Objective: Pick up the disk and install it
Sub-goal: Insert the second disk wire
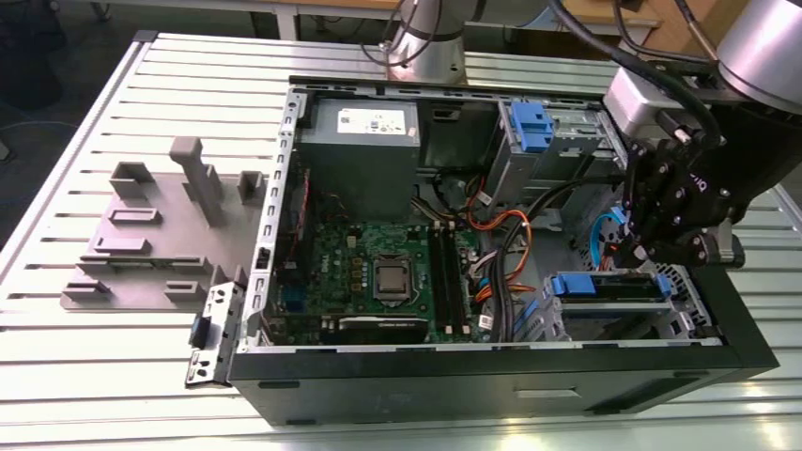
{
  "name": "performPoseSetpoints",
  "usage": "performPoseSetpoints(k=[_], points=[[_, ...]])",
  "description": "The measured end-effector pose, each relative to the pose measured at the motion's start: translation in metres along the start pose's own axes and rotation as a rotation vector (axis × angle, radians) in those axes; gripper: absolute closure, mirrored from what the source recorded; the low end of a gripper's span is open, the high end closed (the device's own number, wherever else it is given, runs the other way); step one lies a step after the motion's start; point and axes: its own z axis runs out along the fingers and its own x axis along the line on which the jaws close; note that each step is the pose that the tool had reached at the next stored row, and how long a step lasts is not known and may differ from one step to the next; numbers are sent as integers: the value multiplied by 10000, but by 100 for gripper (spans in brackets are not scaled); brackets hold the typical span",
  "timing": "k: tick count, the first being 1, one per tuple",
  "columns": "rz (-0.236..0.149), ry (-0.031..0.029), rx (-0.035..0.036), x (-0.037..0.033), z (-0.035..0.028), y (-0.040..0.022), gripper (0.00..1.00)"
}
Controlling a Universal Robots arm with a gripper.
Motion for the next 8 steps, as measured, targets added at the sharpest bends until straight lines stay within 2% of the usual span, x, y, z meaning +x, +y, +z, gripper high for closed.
performPoseSetpoints(k=[8], points=[[0, 1, 0, -22, -104, 1, 89]])
